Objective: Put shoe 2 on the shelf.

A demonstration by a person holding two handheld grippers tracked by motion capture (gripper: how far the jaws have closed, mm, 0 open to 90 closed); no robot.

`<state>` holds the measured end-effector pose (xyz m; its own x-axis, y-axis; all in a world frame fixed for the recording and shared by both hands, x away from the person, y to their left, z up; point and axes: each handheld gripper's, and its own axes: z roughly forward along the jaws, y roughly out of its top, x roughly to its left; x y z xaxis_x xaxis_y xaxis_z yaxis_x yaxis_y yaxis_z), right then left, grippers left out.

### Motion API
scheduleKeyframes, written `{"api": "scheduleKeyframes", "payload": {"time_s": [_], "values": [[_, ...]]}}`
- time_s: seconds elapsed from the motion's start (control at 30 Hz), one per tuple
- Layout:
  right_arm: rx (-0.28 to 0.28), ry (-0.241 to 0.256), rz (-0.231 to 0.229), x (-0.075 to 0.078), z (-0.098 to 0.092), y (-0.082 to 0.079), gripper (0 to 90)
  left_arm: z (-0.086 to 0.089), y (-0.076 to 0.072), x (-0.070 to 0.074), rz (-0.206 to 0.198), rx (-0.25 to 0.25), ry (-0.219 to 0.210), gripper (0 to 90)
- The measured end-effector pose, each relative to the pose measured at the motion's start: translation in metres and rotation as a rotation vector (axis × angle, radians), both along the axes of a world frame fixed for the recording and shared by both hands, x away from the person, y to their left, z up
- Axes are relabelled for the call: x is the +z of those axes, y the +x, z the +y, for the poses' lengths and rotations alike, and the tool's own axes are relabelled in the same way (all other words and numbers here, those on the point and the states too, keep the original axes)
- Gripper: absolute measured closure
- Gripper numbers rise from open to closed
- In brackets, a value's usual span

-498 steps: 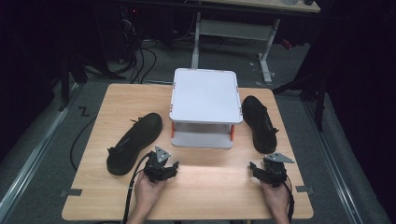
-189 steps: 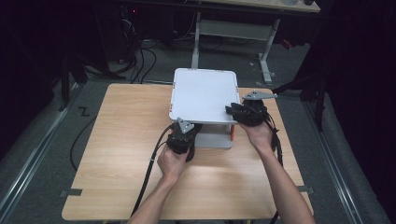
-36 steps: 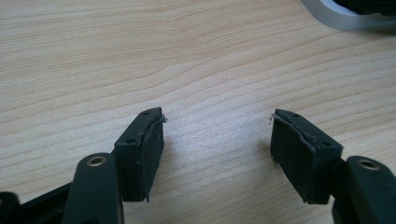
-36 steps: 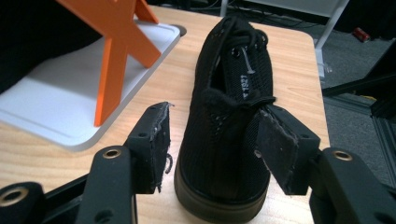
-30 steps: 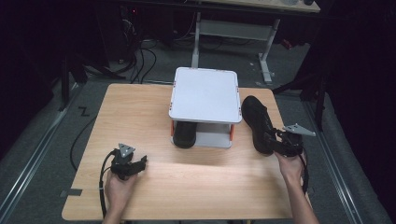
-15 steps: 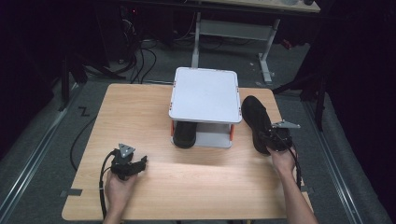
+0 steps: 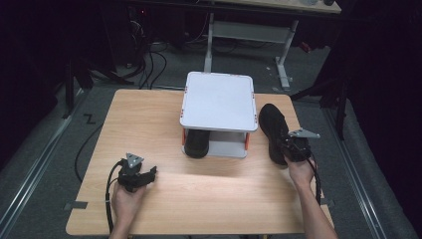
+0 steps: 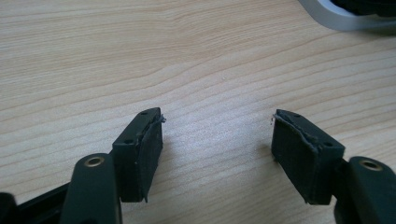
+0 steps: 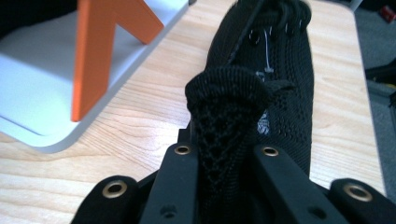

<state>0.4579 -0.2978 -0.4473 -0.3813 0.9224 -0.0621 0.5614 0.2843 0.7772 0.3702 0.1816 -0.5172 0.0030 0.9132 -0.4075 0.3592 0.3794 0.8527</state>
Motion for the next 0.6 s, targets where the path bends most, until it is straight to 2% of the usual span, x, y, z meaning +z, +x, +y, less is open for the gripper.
{"api": "scheduleKeyframes", "payload": {"time_s": [0.4,0.6], "values": [[0.039,-0.024,-0.035,0.021,-0.004,-0.025,85.4,0.001,0.0,0.0,0.002,-0.004,-0.005,33.9],[0.075,-0.04,-0.06,0.032,-0.001,-0.046,85.5,0.001,0.0,0.001,0.002,-0.005,-0.011,33.8]]}}
